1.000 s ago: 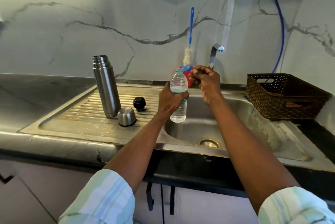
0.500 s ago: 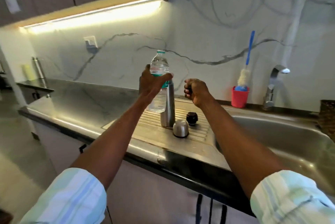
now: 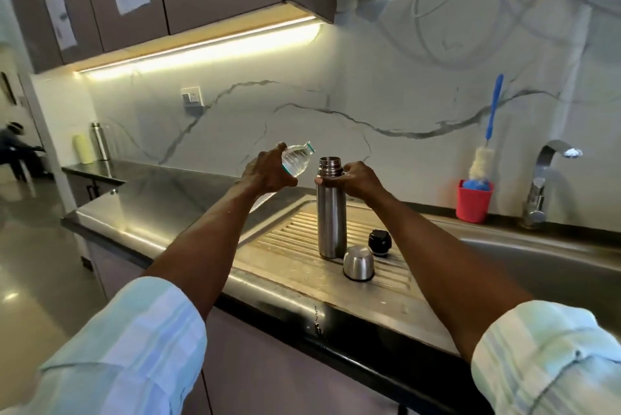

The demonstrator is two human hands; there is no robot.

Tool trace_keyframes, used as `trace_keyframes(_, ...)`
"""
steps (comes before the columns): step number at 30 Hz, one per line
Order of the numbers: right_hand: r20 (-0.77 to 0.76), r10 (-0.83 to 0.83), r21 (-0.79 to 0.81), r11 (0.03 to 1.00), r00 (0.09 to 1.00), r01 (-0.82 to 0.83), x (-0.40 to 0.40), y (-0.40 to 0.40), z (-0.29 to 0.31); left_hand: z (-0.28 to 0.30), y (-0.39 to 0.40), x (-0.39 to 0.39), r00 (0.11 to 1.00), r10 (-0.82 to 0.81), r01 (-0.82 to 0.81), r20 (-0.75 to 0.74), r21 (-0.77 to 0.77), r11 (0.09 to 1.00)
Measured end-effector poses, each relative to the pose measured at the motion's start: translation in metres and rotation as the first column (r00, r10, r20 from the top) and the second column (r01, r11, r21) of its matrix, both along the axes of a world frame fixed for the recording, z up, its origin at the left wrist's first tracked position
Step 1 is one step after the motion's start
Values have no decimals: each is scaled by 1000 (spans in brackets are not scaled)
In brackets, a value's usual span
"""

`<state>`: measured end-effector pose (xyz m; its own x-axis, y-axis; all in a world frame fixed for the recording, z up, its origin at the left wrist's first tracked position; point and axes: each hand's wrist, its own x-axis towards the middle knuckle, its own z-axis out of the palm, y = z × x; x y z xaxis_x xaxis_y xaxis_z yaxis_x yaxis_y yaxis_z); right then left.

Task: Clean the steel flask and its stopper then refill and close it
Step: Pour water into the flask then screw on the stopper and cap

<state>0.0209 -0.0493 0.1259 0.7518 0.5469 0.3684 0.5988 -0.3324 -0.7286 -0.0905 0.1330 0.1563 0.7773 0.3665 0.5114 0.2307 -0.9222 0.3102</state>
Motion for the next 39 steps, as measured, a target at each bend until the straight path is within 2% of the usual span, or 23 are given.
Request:
trace_keyframes(9, -30, 24, 83, 996, 999, -21, 14, 12, -16, 7, 8, 13, 999, -5, 10, -48, 103, 995)
trace_keyframes(21, 12, -11, 12, 1000, 1000, 11, 11, 12, -13, 15, 4, 22, 991, 9, 19, -133, 204, 979)
trace_keyframes(39, -26, 14, 21, 1000, 1000, -13, 11, 13, -13, 27, 7, 29, 978, 36, 24, -207, 279, 960)
